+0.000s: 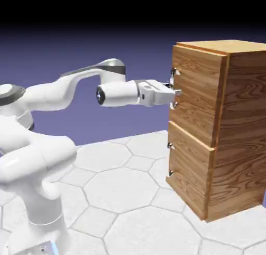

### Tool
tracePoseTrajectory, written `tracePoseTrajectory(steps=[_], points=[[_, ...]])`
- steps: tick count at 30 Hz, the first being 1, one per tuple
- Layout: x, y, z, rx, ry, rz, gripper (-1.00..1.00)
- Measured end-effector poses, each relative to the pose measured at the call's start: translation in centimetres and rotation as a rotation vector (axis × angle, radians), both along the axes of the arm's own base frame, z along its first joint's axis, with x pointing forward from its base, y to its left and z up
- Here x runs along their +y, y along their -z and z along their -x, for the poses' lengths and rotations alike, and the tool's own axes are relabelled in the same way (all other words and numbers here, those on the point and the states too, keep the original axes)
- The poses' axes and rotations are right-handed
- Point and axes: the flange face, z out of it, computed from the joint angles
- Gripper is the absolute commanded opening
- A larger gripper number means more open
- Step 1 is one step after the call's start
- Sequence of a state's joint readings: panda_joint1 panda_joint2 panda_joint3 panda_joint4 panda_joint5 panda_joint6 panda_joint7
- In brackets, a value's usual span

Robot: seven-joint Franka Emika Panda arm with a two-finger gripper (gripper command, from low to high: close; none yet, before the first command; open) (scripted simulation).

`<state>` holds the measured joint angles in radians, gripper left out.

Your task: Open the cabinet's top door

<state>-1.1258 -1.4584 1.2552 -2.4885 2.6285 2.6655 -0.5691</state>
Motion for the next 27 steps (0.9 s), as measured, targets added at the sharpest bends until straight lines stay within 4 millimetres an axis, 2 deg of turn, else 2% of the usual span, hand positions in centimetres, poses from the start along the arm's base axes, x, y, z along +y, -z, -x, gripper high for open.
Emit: tracePoseTrajectory(steps=[7,13,27], points=[[-3.3,0.0,4.3,0.0,-0.208,0.0,-1.0],[-6.4,0.0,7.2,0.0,-0.371,0.0,-1.0],[-13.7,0.0,11.1,0.0,-0.691,0.0,-1.0]])
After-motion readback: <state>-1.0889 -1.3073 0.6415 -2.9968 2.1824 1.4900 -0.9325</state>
